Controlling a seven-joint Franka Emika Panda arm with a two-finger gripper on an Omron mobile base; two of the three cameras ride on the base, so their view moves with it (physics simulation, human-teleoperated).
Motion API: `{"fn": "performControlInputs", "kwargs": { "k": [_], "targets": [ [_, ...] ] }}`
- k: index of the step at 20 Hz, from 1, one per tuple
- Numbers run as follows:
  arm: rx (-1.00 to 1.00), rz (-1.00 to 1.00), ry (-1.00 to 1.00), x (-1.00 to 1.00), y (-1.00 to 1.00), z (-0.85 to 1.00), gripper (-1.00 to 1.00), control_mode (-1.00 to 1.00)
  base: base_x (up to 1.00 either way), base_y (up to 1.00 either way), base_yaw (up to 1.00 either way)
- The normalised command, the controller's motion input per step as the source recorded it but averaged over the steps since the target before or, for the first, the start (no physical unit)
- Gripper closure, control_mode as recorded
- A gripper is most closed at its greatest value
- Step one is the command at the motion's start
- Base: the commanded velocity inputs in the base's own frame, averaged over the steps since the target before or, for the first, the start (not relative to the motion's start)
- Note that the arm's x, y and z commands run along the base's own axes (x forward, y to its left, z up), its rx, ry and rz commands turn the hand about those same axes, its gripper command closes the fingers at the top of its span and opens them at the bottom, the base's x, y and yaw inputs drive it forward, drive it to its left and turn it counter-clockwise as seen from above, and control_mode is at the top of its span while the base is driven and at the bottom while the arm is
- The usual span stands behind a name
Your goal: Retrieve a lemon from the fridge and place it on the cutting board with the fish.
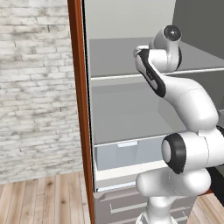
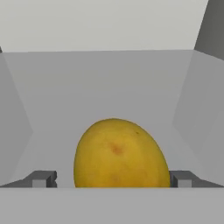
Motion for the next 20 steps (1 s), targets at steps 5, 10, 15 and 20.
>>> {"fn": "performControlInputs", "kwargs": {
  "k": [5,10,15,20],
  "targets": [
    [0.00,0.00,0.00,0.04,-0.05,0.00,-1.00,-1.00,0.00,0.00,0.00],
    [0.00,0.00,0.00,0.22,-0.12,0.00,-1.00,-1.00,0.00,0.00,0.00],
    [0.00,0.00,0.00,0.26,-0.18,0.00,-1.00,-1.00,0.00,0.00,0.00],
    [0.00,0.00,0.03,0.00,0.00,-0.02,-1.00,-1.00,0.00,0.00,0.00]
  ]
}}
